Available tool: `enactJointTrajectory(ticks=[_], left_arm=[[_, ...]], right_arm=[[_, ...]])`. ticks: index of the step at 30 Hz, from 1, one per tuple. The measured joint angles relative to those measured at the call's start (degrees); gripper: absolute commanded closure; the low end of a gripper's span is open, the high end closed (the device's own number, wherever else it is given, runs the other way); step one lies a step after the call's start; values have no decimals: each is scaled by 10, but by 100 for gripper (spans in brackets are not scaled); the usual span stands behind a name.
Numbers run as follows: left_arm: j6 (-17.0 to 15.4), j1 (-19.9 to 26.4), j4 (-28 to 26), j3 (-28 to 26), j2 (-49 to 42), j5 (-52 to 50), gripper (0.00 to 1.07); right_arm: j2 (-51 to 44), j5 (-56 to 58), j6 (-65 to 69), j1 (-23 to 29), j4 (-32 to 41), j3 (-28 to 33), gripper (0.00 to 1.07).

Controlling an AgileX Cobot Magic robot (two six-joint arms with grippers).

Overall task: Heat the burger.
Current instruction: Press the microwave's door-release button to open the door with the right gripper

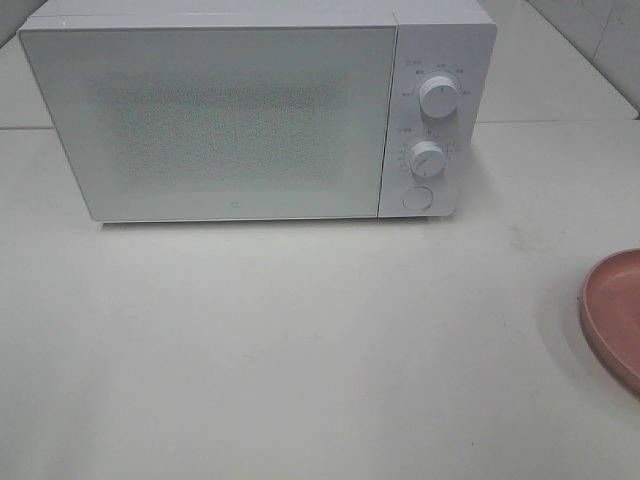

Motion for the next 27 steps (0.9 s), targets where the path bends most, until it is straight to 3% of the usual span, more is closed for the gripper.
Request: enactJointTrajectory(ticks=[15,27], left_arm=[[0,0,0,0,0,0,9],[0,0,0,0,0,0,9]], right_arm=[[73,-127,0,0,-1,0,32],[199,-233,0,0,-2,0,32]])
